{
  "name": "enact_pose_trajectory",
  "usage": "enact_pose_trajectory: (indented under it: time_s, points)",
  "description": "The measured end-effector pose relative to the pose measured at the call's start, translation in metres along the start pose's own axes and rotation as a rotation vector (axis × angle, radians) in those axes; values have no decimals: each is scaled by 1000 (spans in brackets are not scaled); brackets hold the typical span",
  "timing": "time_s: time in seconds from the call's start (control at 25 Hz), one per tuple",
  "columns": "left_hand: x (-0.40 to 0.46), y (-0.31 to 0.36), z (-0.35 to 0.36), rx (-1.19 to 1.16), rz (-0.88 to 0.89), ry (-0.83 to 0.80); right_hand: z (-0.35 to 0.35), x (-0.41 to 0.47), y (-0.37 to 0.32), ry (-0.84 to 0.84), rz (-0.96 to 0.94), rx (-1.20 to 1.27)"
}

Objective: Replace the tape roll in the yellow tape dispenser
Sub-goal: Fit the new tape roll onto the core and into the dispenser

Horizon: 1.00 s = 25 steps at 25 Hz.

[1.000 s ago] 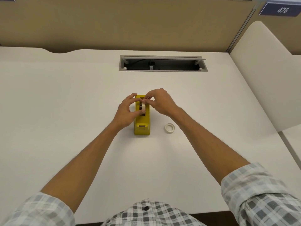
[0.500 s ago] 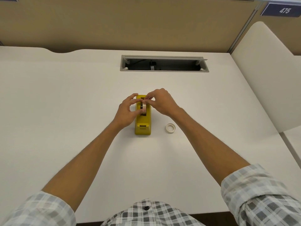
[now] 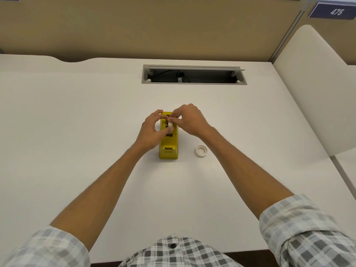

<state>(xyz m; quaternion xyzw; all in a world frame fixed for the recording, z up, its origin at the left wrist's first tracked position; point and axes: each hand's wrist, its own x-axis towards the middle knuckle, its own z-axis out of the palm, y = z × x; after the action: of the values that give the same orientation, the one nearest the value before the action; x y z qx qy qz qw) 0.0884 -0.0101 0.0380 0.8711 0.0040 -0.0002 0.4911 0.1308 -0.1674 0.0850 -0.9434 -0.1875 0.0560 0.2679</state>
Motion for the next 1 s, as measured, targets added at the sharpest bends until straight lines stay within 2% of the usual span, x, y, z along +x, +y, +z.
enact_pose_trajectory:
  time_s: [1.0]
  points:
    - [-1, -8, -1, 25, 34, -17, -8, 4, -3, -43, -32, -37]
